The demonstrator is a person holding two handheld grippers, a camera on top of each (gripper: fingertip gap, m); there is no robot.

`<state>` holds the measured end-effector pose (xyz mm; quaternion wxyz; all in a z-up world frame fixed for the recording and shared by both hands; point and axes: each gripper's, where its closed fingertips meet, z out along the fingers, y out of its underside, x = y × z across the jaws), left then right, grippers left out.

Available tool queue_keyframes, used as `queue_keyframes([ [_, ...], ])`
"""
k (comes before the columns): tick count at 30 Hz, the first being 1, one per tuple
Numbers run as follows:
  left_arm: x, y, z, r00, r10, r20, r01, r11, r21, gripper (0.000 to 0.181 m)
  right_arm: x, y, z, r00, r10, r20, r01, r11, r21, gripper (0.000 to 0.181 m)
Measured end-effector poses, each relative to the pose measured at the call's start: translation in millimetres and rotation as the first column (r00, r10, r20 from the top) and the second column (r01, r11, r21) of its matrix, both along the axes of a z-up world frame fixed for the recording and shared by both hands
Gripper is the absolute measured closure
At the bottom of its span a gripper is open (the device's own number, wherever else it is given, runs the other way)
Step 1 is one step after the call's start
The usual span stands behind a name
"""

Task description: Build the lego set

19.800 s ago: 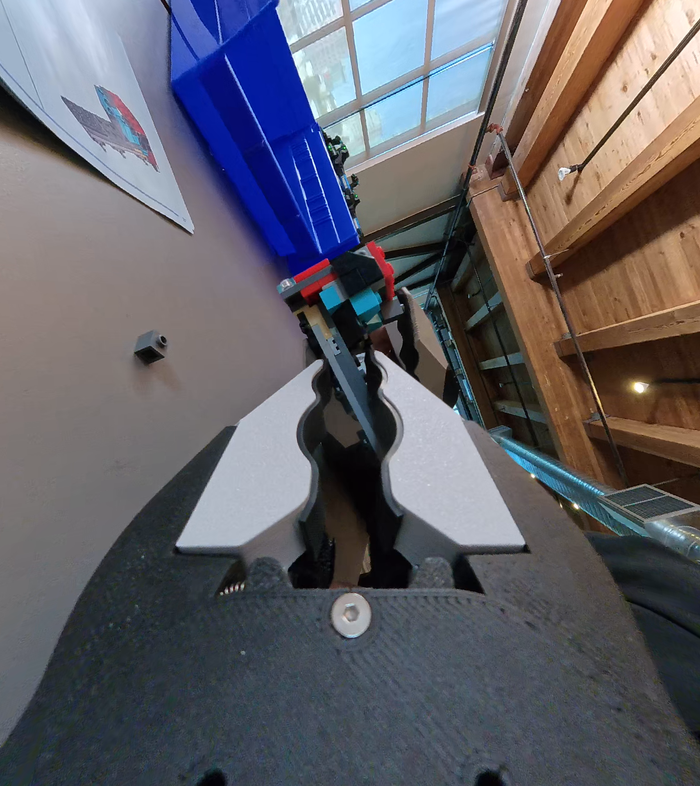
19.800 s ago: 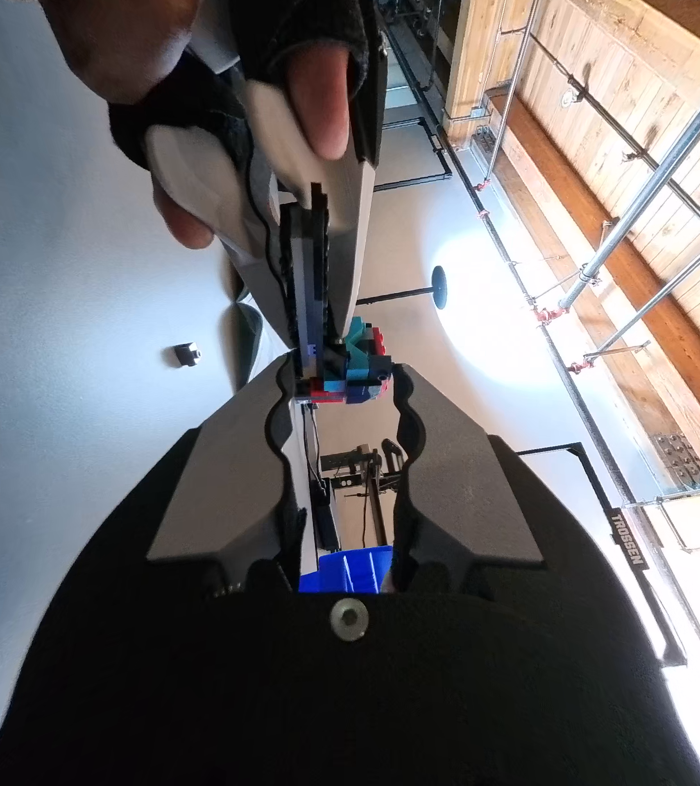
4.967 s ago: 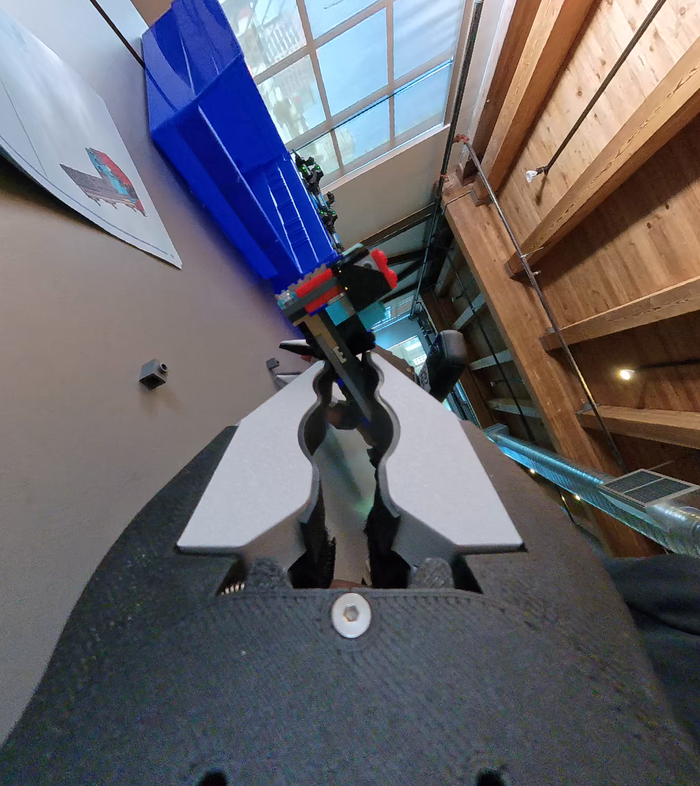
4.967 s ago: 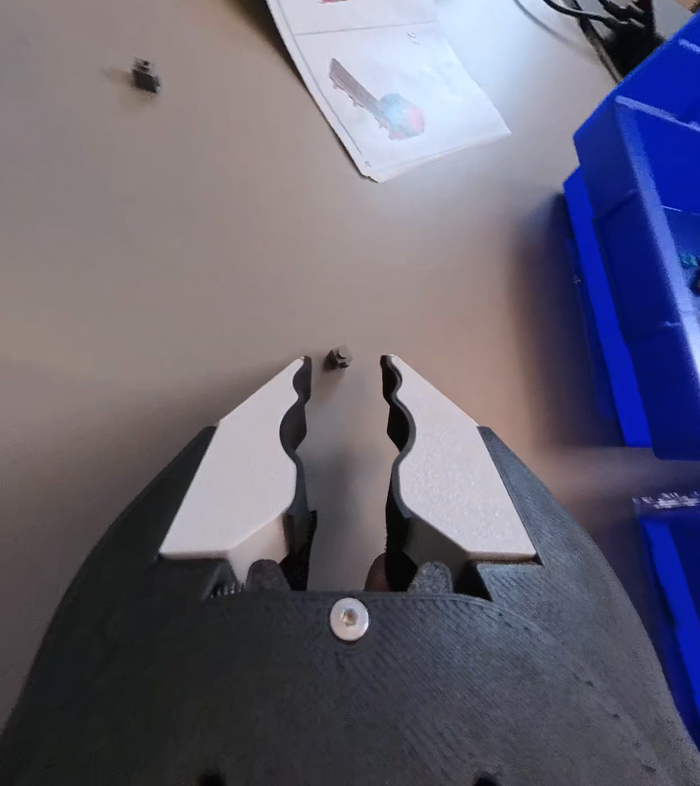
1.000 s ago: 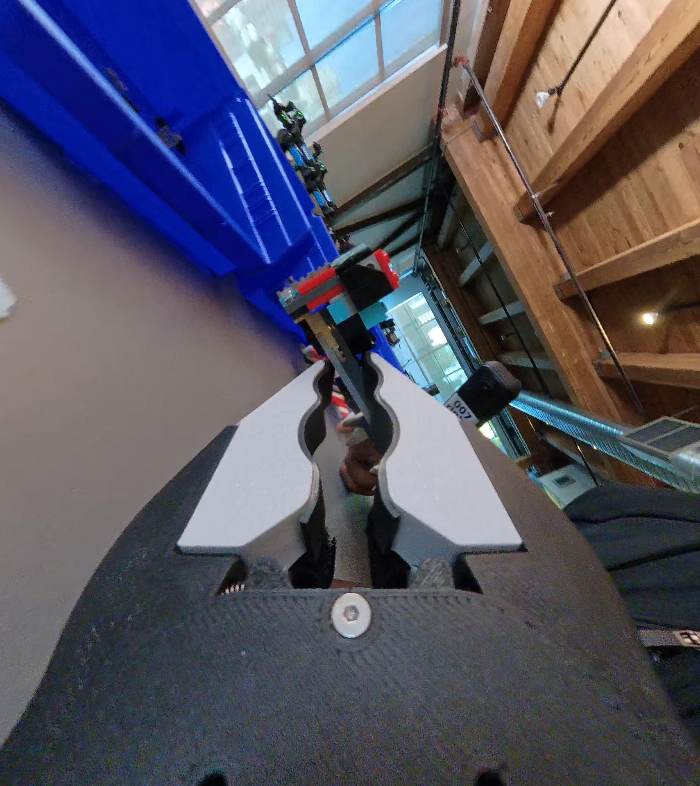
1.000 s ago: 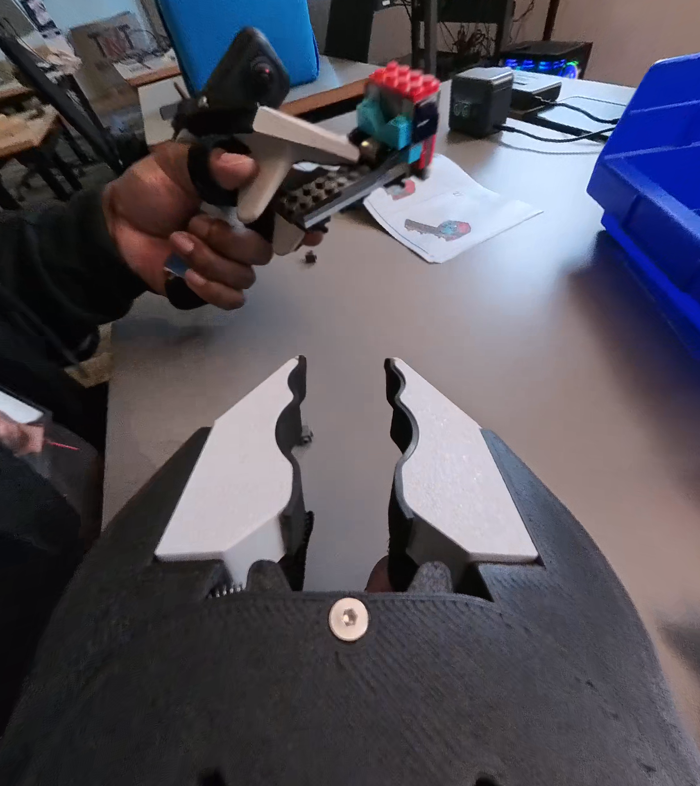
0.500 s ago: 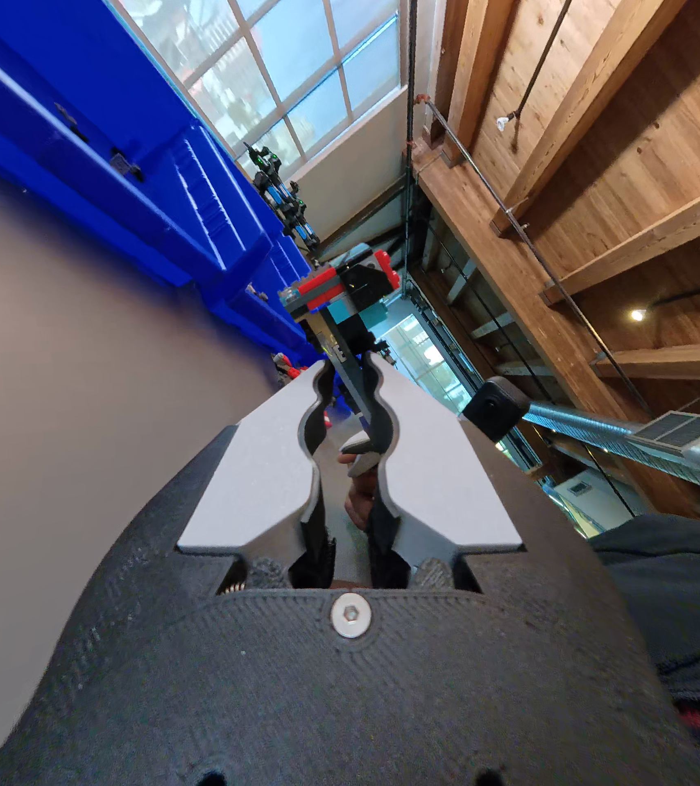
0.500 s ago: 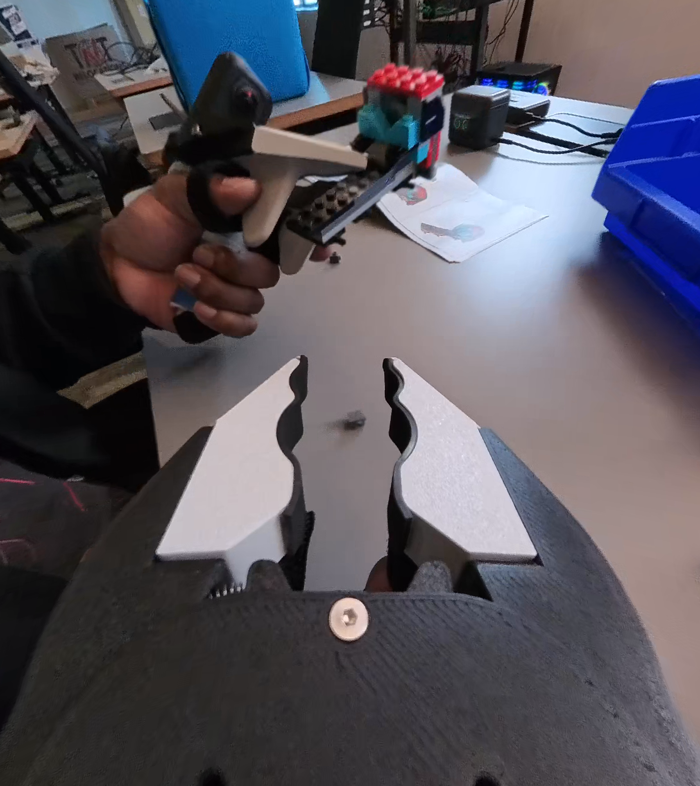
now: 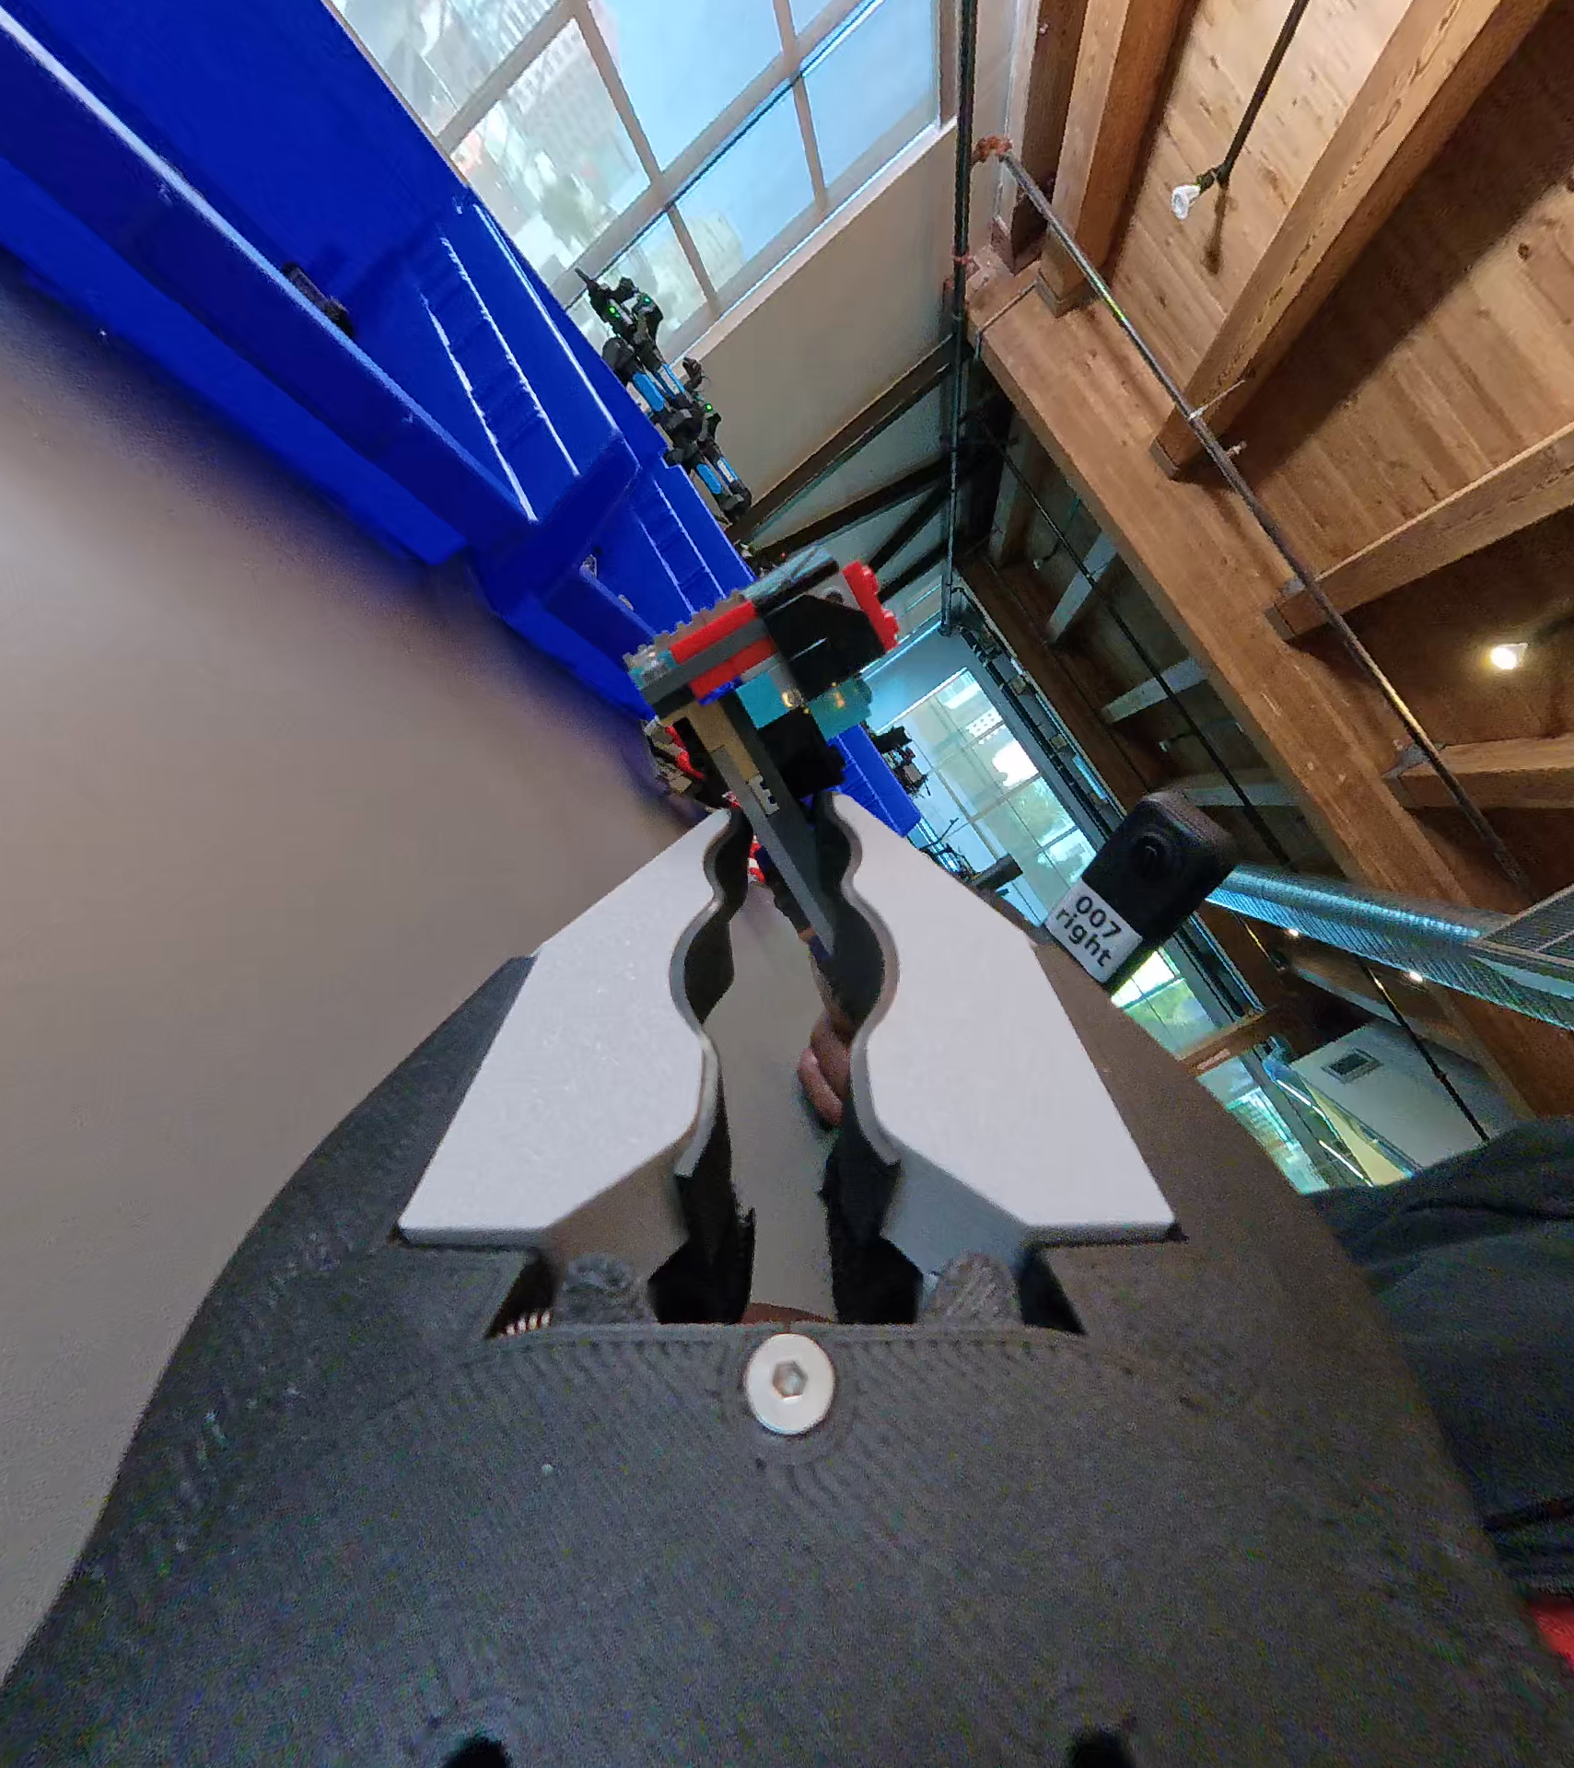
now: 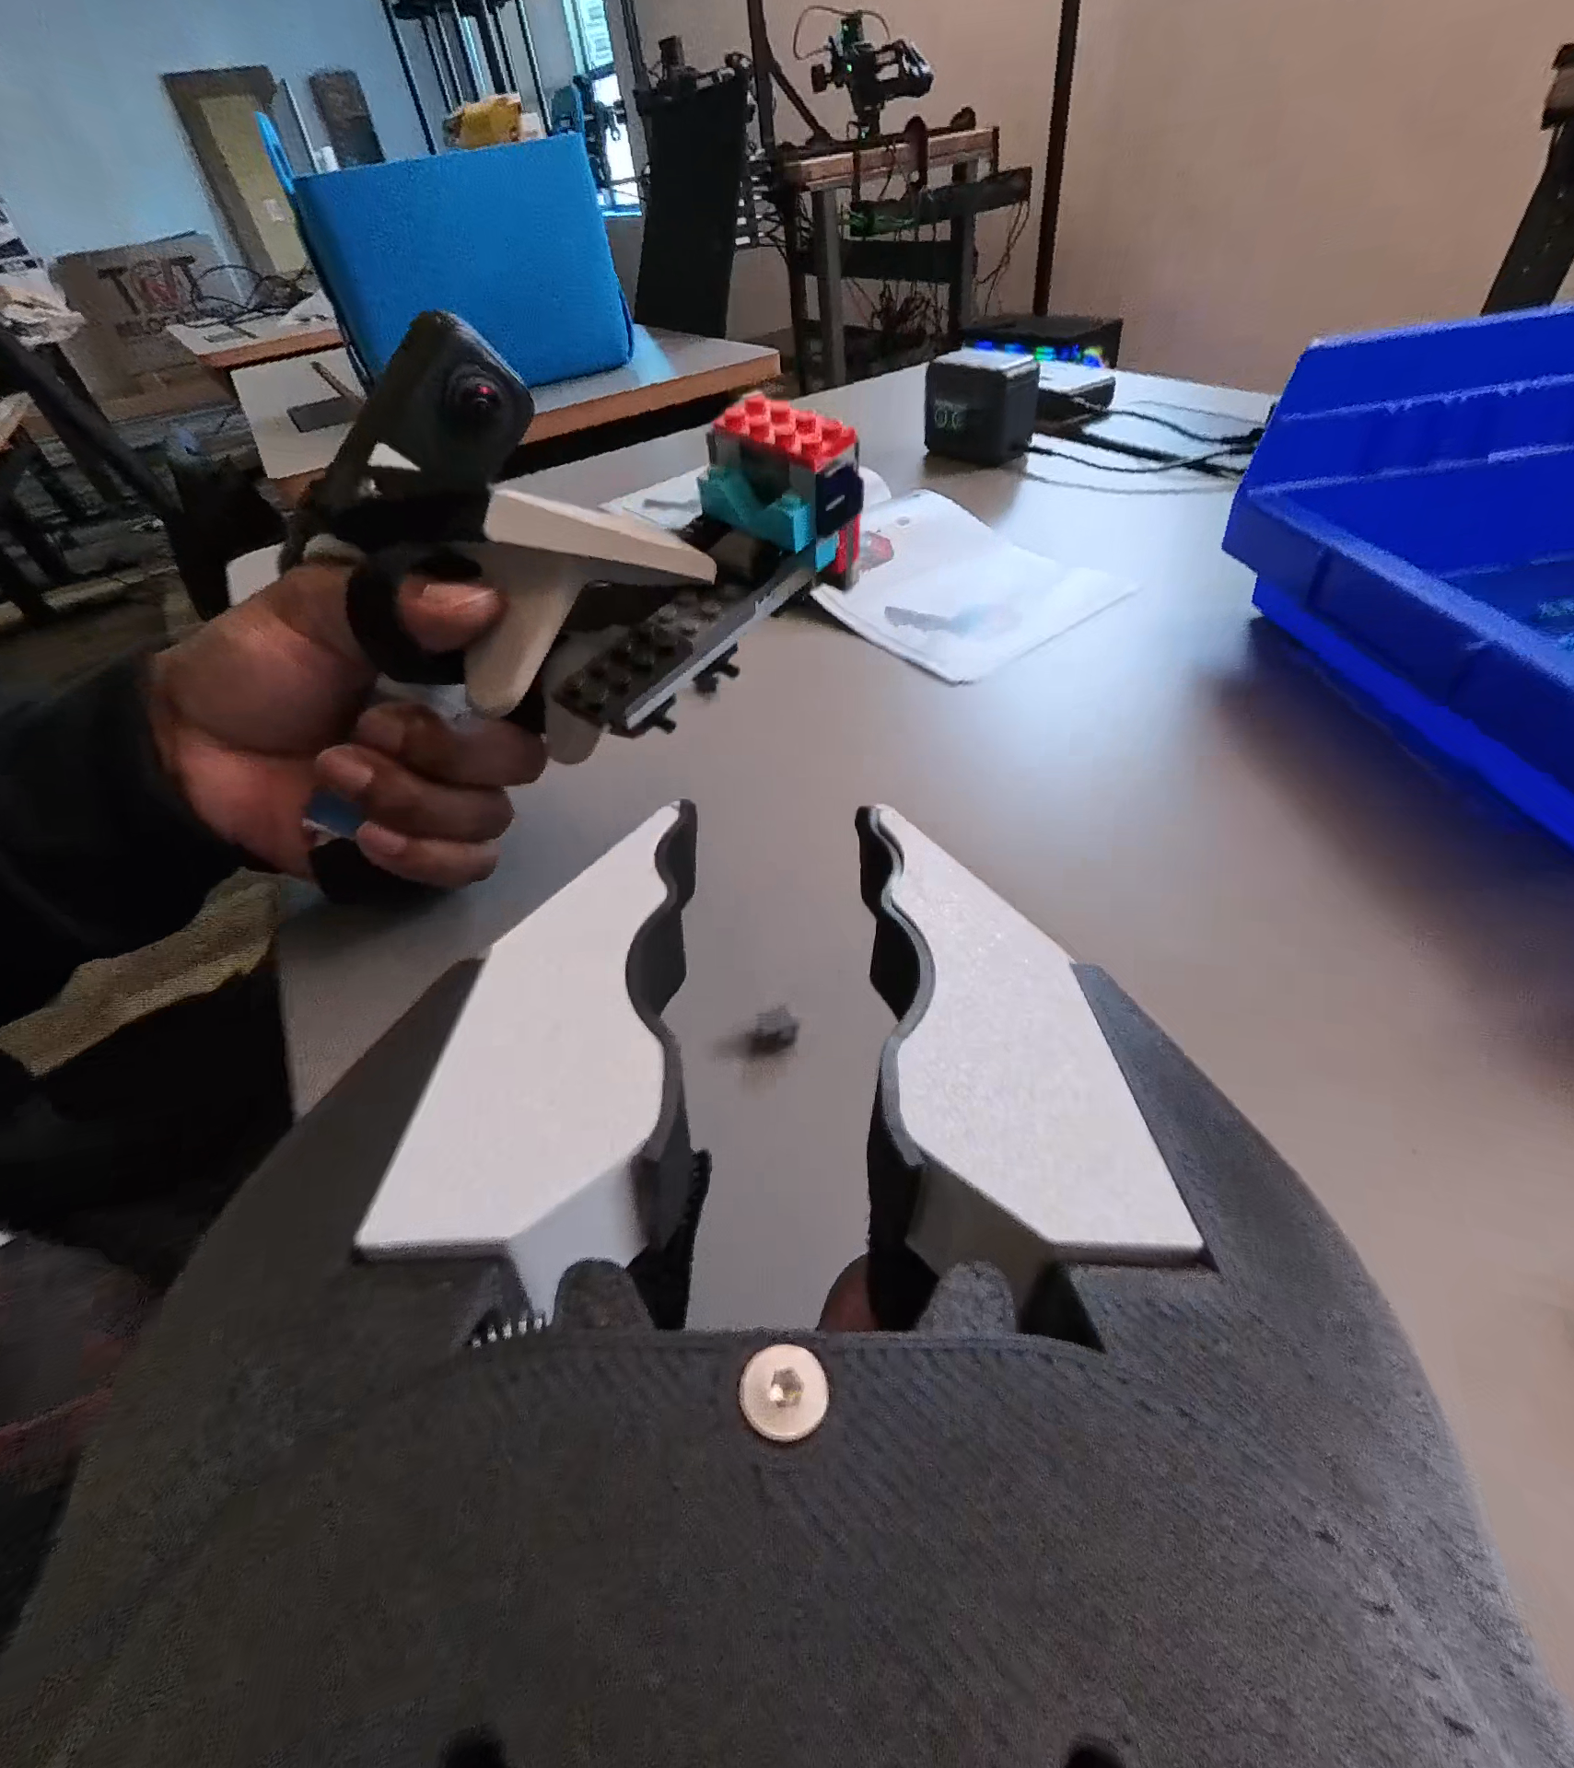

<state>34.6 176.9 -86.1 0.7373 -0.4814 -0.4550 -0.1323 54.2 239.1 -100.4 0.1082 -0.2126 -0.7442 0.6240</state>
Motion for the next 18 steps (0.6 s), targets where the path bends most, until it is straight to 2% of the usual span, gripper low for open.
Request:
queue_keyframes([
  [4,-12,5,0,0.999,-0.052,-0.003,0.052,0.999,0.007,0.168,-31,-13,1,0.998,0.001,0.062,0.002,0.999,-0.045,0.147],
  [8,-11,6,-2,0.995,-0.095,0.039,0.093,0.995,0.038,0.168,-41,-7,8,0.988,0.040,0.151,-0.013,0.985,-0.172,0.150],
  [14,-8,1,-10,0.992,-0.069,0.102,0.065,0.997,0.040,0.168,-32,21,17,0.980,0.022,0.198,0.036,0.959,-0.282,0.155],
  [18,-5,-2,-10,0.993,-0.039,0.108,0.034,0.998,0.046,0.168,-26,29,11,0.983,-0.021,0.184,0.062,0.973,-0.223,0.157],
])
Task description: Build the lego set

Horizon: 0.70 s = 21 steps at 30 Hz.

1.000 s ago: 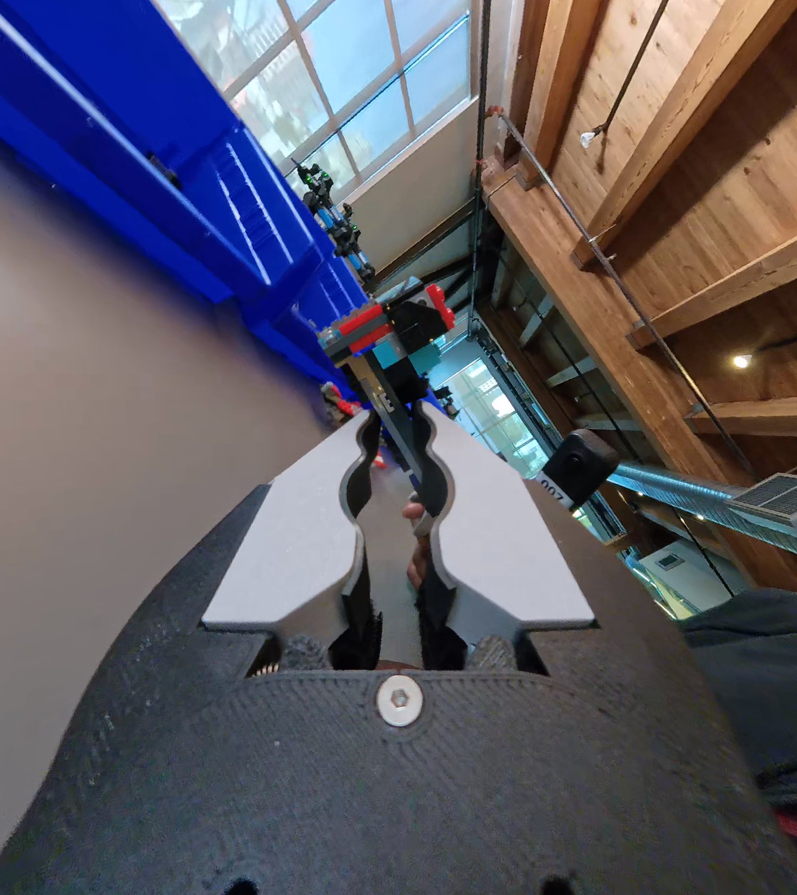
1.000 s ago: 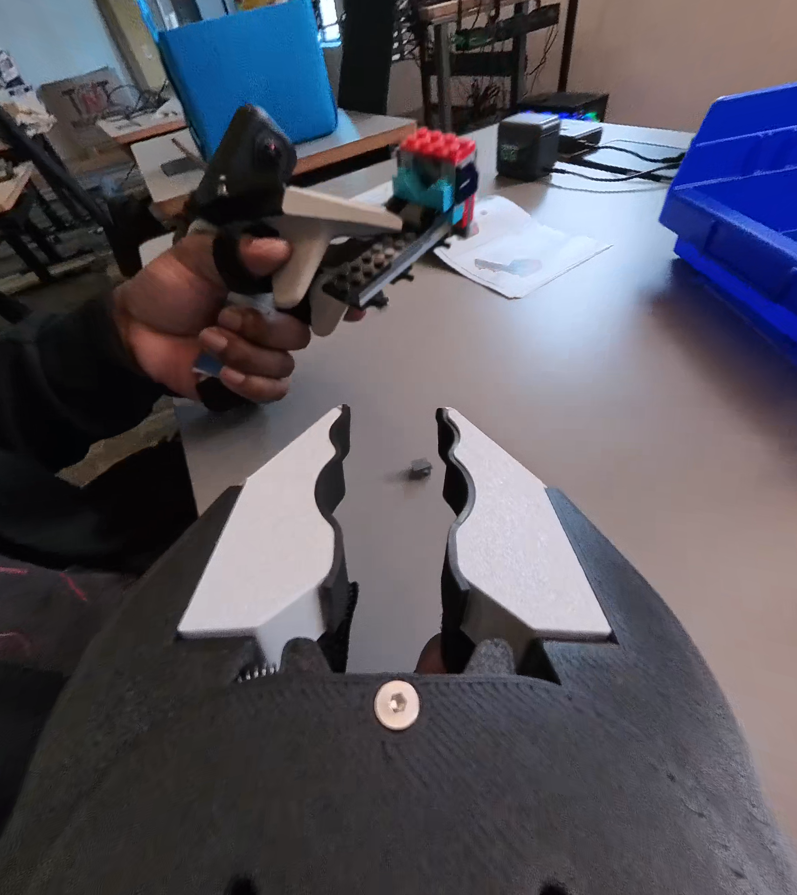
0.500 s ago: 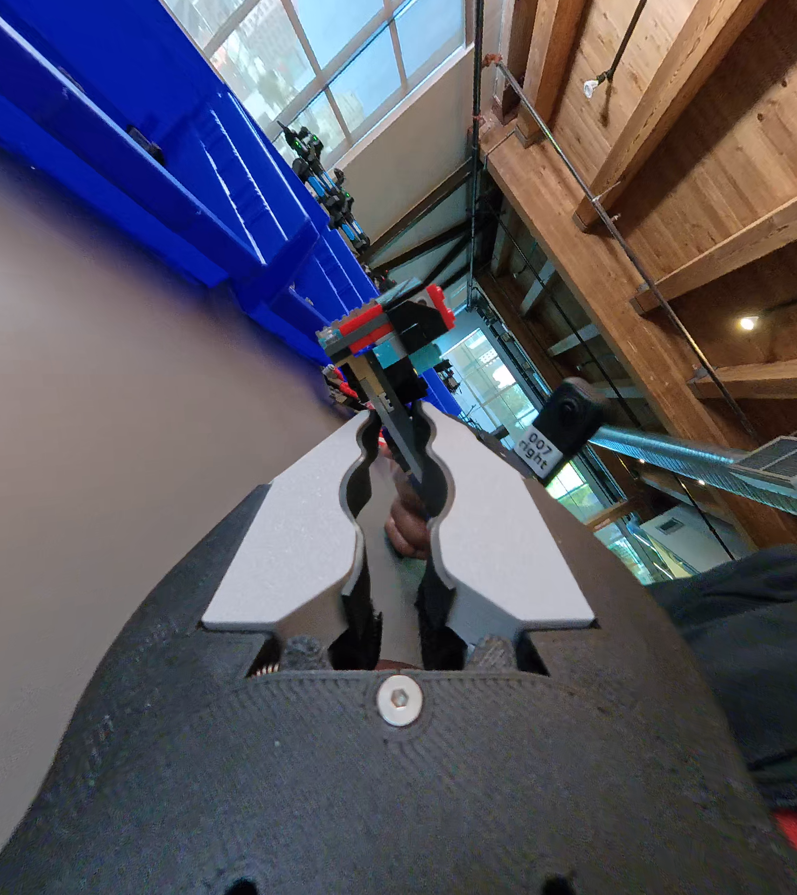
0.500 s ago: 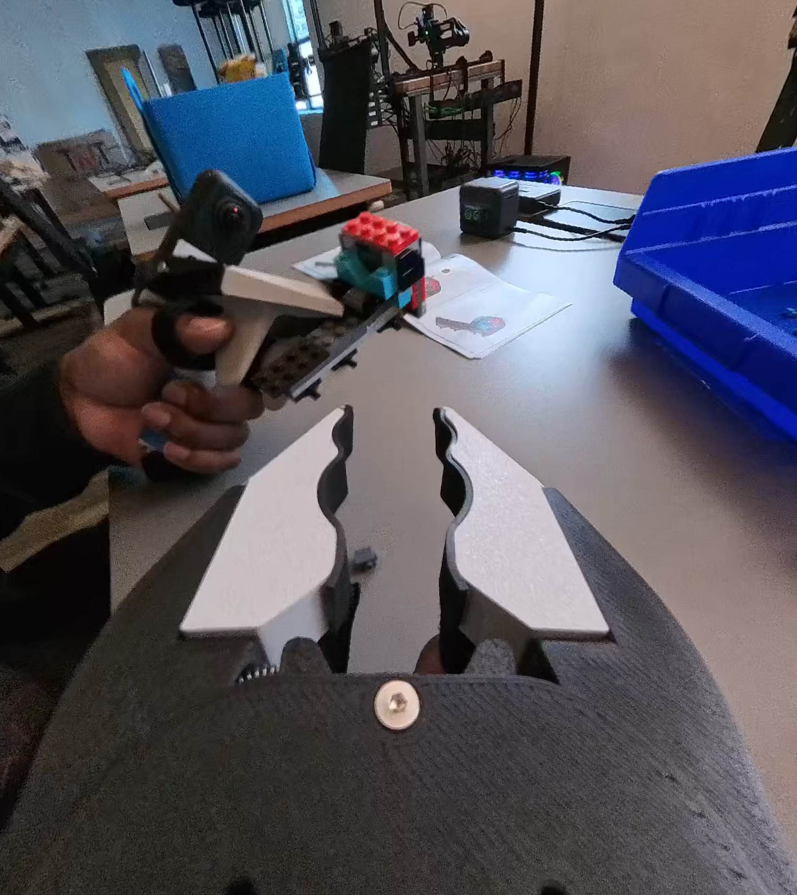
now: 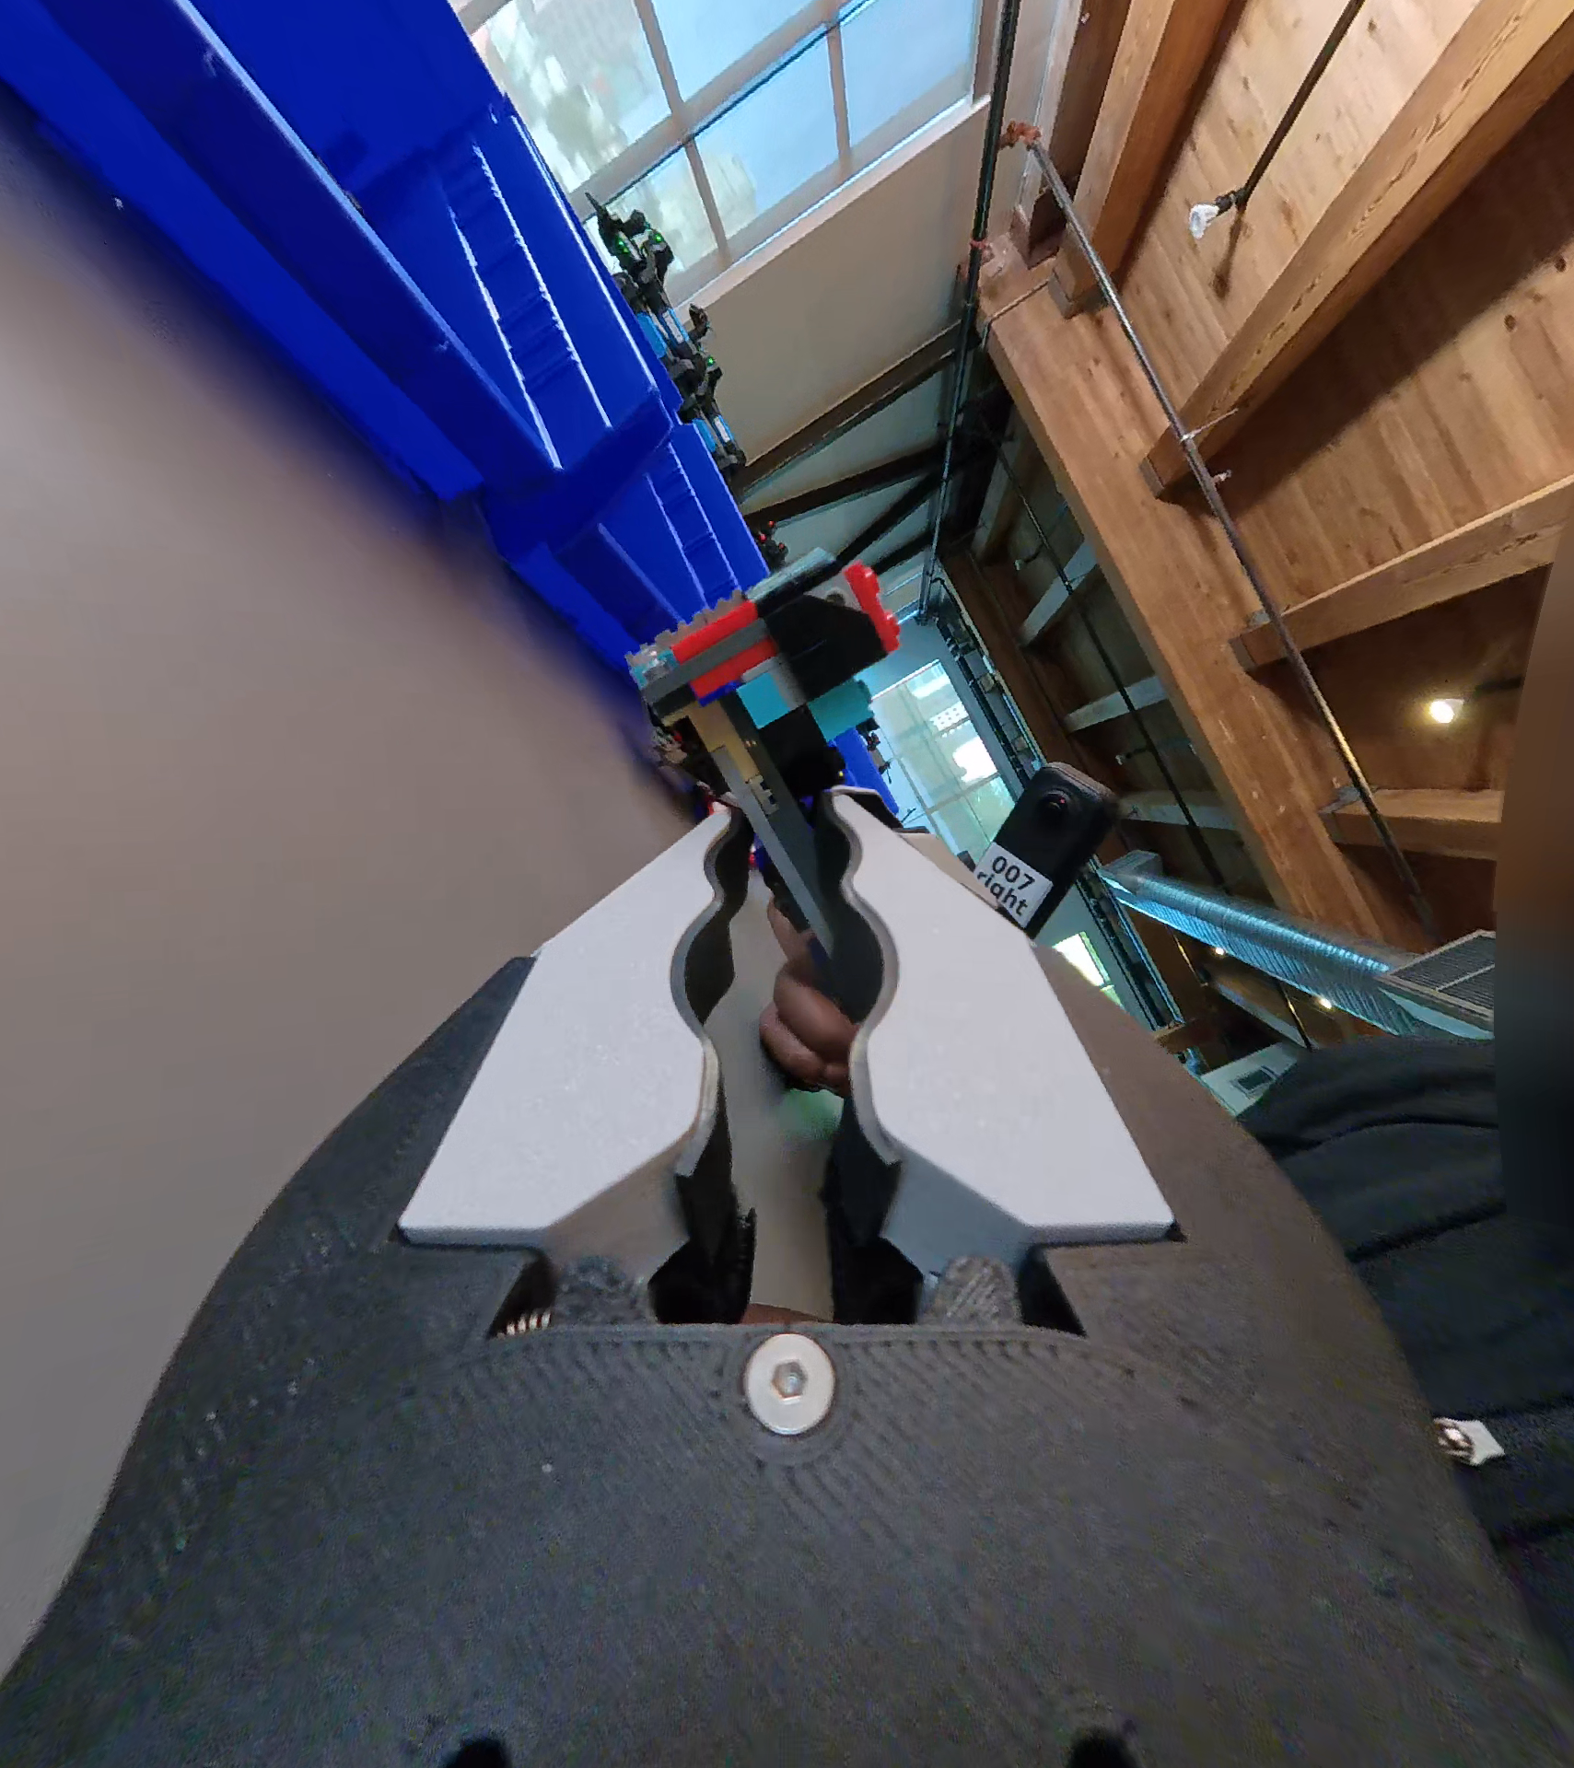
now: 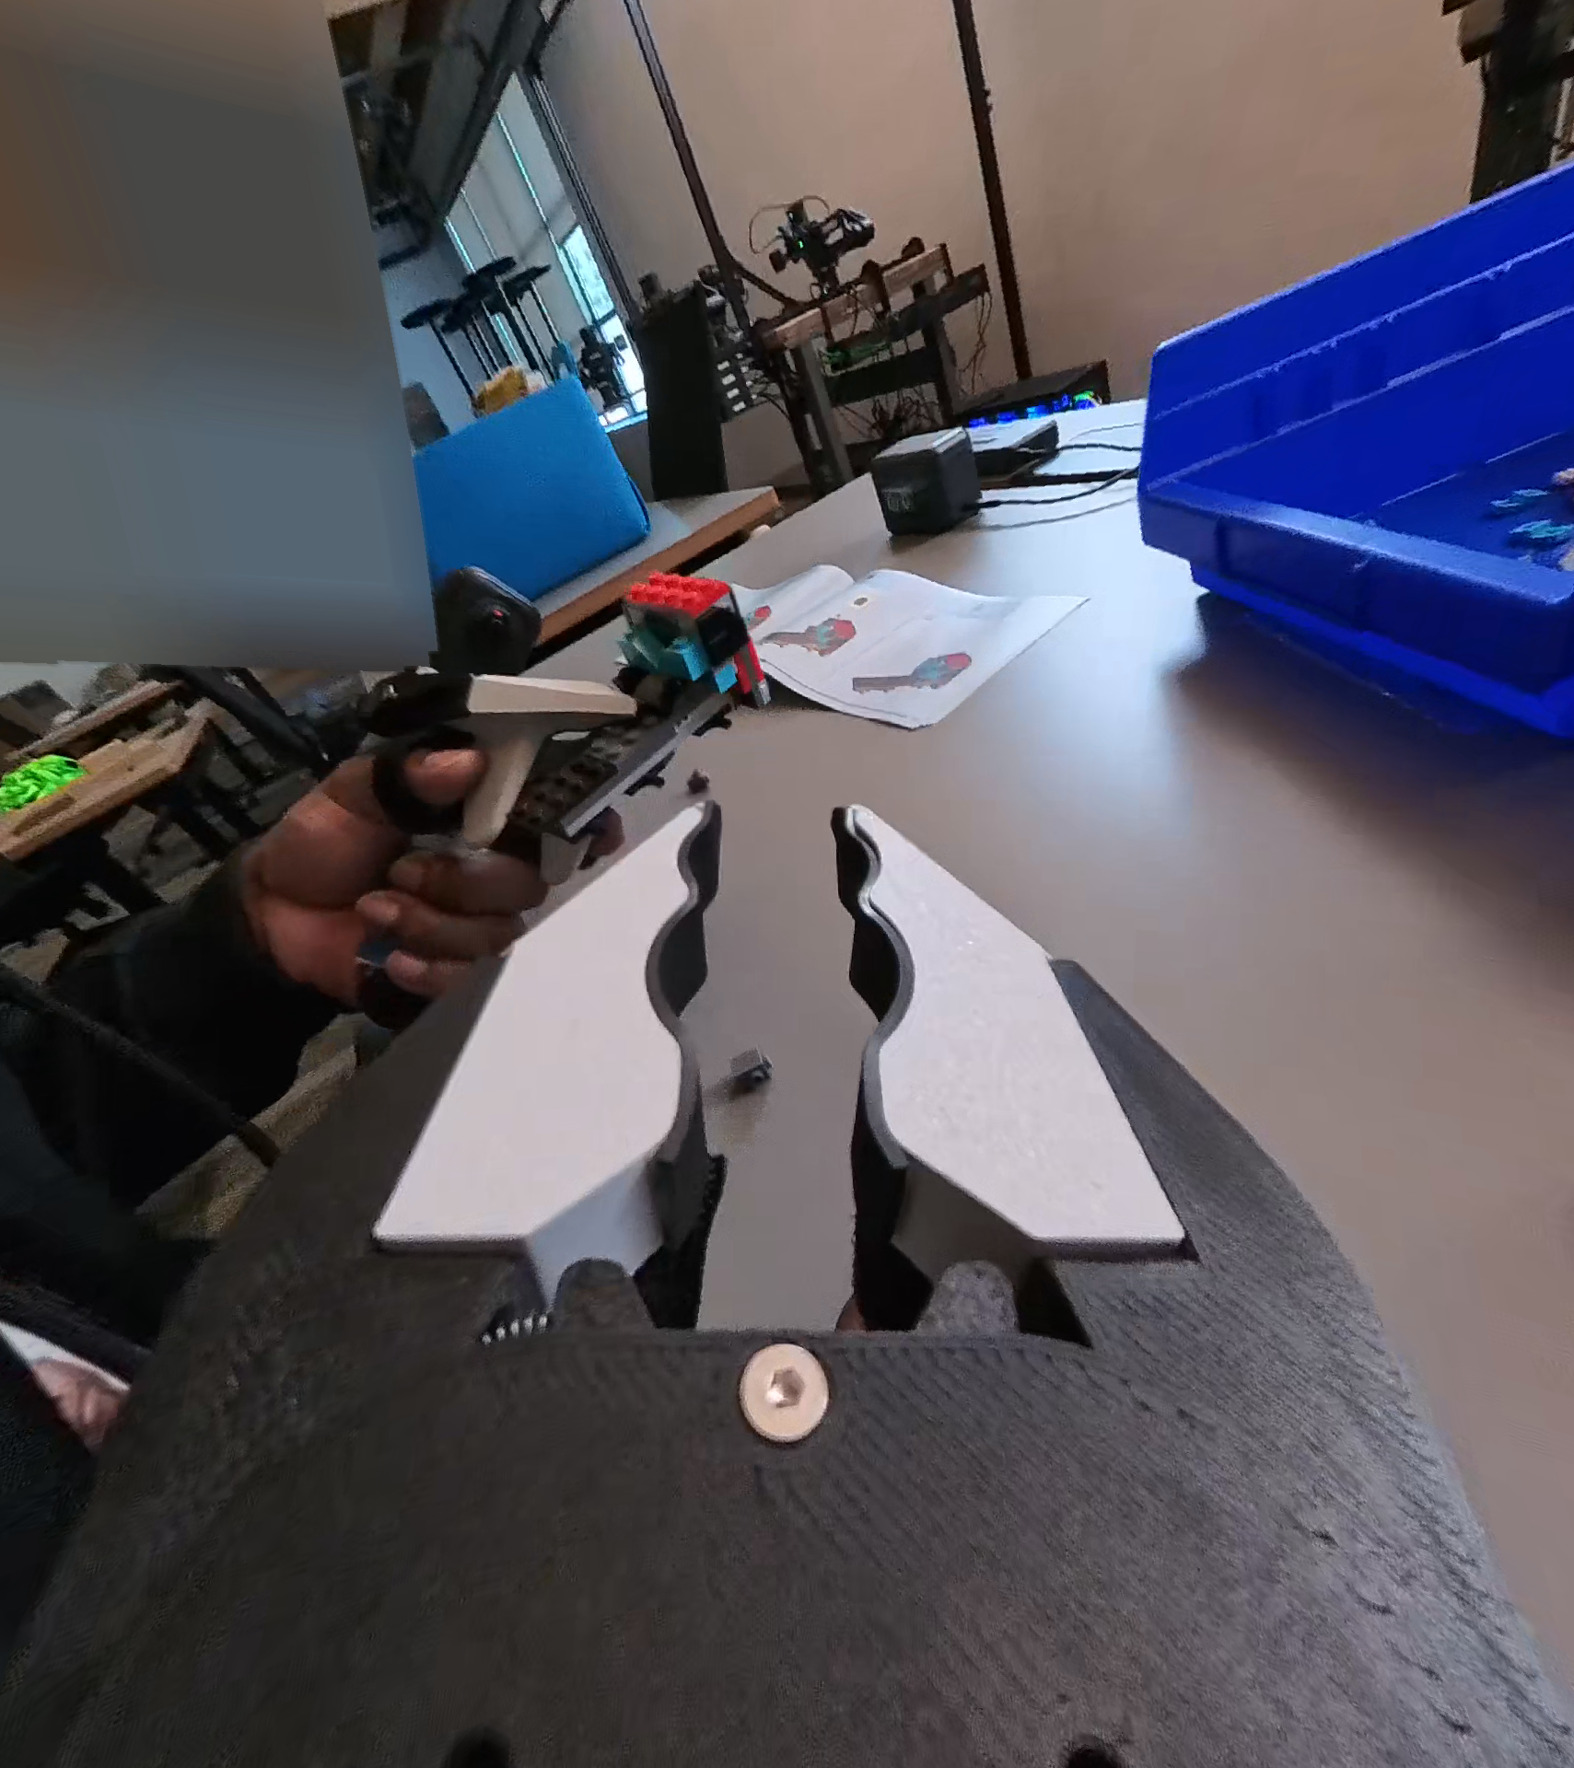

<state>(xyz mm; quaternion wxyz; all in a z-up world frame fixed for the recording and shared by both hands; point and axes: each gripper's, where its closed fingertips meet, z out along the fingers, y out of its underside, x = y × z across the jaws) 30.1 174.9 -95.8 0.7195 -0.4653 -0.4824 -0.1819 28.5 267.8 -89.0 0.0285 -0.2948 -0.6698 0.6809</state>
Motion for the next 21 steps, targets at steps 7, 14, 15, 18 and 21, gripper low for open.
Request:
queue_keyframes([
  [7,-17,1,-2,0.998,-0.016,0.064,0.012,0.998,0.063,0.168,-9,-9,-13,0.994,0.055,0.093,-0.059,0.998,0.036,0.157],
  [14,-44,24,-3,0.985,-0.082,0.150,0.068,0.993,0.099,0.168,-11,-16,-29,0.992,0.112,0.050,-0.121,0.964,0.237,0.160],
  [15,-45,27,0,0.986,-0.087,0.143,0.073,0.992,0.099,0.168,-11,-14,-31,0.994,0.103,0.037,-0.109,0.959,0.260,0.160],
  [18,-43,33,6,0.993,-0.076,0.091,0.070,0.996,0.063,0.168,-7,-6,-32,0.998,0.063,0.012,-0.064,0.960,0.272,0.160],
  [21,-31,33,2,0.995,-0.060,0.075,0.057,0.998,0.036,0.168,1,2,-22,1.000,0.021,-0.010,-0.018,0.975,0.221,0.160],
])
